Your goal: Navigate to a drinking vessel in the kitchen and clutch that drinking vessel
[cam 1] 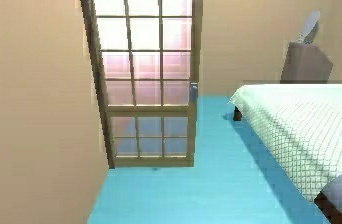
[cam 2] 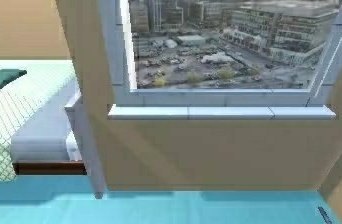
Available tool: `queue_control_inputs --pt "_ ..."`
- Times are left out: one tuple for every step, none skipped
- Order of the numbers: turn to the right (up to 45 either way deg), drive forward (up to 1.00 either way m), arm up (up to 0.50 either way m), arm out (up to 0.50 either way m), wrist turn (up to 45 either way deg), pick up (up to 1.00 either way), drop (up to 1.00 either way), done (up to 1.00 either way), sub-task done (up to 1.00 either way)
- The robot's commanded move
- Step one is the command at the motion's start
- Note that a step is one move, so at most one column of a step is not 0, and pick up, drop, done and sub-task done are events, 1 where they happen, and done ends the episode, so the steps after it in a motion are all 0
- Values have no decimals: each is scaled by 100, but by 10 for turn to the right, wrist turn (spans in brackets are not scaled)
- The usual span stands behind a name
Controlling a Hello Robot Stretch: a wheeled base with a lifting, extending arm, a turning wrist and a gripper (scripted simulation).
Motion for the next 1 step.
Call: queue_control_inputs --pt "210 0 0 0 0 0 0 0 0"
